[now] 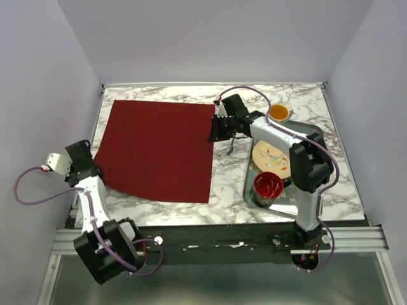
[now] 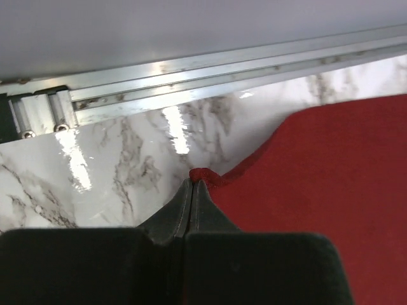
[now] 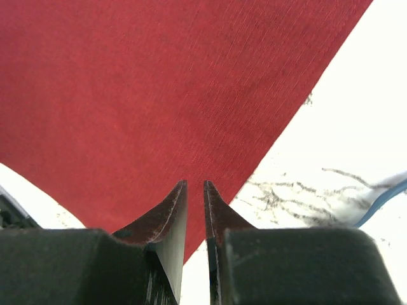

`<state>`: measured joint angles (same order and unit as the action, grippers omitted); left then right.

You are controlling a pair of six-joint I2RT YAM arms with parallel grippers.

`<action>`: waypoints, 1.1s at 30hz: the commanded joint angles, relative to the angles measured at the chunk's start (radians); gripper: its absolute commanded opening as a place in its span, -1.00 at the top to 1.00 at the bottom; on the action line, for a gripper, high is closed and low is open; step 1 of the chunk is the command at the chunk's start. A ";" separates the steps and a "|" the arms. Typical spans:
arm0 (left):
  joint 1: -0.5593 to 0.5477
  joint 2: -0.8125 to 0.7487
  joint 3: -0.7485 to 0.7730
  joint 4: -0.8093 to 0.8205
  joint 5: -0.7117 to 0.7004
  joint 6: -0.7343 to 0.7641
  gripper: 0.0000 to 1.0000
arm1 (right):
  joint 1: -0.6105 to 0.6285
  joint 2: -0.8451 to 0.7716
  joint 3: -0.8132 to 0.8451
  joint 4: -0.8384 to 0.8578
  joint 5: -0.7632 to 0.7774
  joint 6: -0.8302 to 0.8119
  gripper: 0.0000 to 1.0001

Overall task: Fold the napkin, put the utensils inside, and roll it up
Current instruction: Fold the napkin

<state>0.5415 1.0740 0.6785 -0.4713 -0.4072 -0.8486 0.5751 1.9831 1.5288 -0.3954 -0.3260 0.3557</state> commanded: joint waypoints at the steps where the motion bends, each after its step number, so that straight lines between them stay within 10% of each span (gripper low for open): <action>1: -0.132 -0.079 0.027 0.016 -0.013 0.022 1.00 | 0.005 -0.067 -0.036 0.041 -0.027 0.045 0.51; 9: -0.570 0.237 0.385 0.051 -0.069 0.029 1.00 | -0.040 -0.109 -0.024 0.040 -0.007 0.054 0.52; 19: -0.748 0.872 0.970 -0.004 0.108 0.092 1.00 | -0.136 -0.164 -0.107 0.040 0.039 0.016 0.51; 33: -0.847 1.182 1.353 -0.055 0.268 0.171 1.00 | -0.201 -0.127 -0.081 0.040 0.028 0.022 0.49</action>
<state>-0.2958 2.2234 1.9968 -0.4911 -0.1997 -0.7074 0.3870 1.8496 1.4334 -0.3603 -0.3042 0.3893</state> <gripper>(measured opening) 0.009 0.251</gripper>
